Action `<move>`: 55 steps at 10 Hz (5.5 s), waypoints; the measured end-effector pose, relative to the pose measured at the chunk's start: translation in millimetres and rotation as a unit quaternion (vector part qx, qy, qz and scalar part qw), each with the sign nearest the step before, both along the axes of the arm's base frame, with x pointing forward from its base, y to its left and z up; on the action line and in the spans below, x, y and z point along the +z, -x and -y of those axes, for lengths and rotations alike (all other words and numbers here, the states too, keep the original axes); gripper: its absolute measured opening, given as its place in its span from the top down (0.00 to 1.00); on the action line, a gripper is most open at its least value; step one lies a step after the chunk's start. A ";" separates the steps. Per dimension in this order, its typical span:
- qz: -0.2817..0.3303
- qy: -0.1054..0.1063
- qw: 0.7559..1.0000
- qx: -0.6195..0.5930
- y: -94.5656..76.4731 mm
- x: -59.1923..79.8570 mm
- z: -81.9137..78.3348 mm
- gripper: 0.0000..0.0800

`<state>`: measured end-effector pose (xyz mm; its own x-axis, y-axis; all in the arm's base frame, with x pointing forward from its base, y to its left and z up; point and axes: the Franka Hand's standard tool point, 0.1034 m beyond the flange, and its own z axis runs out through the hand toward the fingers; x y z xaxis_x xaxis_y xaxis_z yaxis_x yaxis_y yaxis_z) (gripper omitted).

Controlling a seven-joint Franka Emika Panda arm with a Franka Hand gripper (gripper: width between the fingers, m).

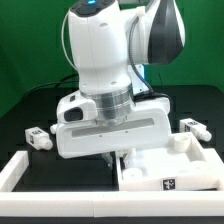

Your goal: Assemble one leg

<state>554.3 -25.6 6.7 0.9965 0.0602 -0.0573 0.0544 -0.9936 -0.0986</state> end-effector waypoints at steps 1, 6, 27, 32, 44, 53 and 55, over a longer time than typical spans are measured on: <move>0.010 0.004 1.000 -0.004 -2.3 0.1 -1.4 0.94; 0.009 0.004 1.000 -0.011 -2.6 0.0 0.2 0.94; 0.034 0.020 0.992 0.123 6.1 49.8 -27.9 0.19; 0.064 0.022 0.976 0.207 36.6 71.4 -80.5 0.19; 0.082 0.031 0.965 0.249 69.8 72.0 -136.3 0.19; 0.079 0.038 0.921 0.379 67.7 76.3 -68.2 0.19; 0.079 0.038 0.921 0.379 67.7 76.2 -68.0 0.19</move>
Offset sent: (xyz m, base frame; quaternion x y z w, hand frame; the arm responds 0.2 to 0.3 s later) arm 0.0000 0.0000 0.0000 0.0000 0.0000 0.0000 1.0000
